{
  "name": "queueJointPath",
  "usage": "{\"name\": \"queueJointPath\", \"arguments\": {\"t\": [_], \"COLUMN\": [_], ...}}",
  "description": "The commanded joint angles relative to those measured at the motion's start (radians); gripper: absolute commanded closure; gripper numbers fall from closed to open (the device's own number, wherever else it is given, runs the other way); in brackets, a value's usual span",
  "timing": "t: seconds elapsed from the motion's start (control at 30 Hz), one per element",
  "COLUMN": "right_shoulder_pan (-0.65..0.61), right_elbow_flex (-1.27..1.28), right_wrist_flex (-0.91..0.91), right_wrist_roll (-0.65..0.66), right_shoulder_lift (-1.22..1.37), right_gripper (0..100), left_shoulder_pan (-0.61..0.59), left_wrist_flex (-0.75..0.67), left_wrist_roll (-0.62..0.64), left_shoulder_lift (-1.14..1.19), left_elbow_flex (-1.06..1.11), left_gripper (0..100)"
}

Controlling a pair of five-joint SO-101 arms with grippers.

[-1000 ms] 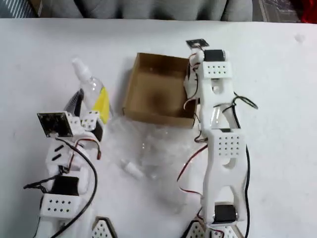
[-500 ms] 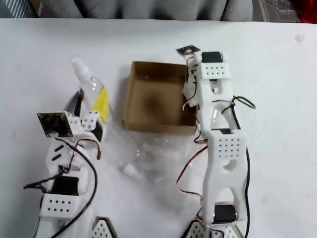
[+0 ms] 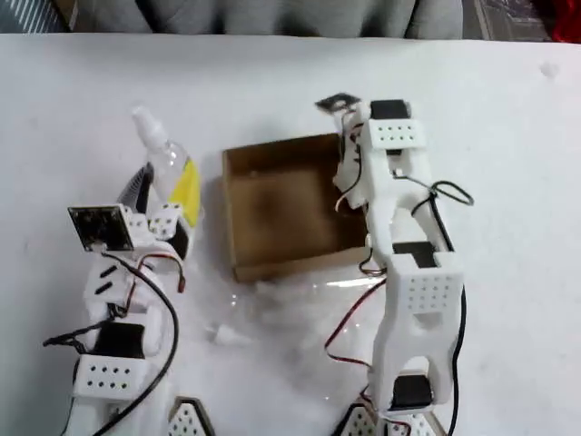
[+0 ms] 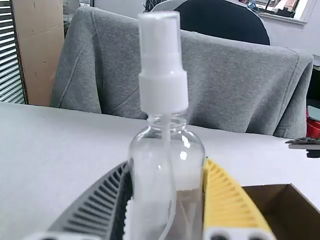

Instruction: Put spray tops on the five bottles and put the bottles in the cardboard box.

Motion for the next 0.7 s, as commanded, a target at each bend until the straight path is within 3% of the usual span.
{"name": "queueJointPath", "arguments": {"t": [0.0, 0.17, 0.43, 0.67], "right_shoulder_pan": [-0.022, -0.021, -0.001, 0.061], "right_elbow_flex": [0.078, 0.083, -0.020, -0.018], "right_wrist_flex": [-0.111, -0.113, 0.047, 0.091], "right_wrist_roll": [0.066, -0.005, -0.327, -0.450], "right_shoulder_lift": [-0.068, -0.079, -0.079, -0.081], "right_gripper": [96.1, 82.8, 98.2, 98.1], "left_shoulder_pan": [-0.002, -0.002, -0.005, -0.002], "left_wrist_flex": [-0.026, -0.026, -0.026, -0.026], "left_wrist_roll": [-0.012, -0.012, -0.012, -0.012], "left_shoulder_lift": [0.004, 0.004, 0.004, 0.004], "left_elbow_flex": [-0.011, -0.011, -0.011, -0.011], "left_gripper": [98, 98, 98, 98]}}
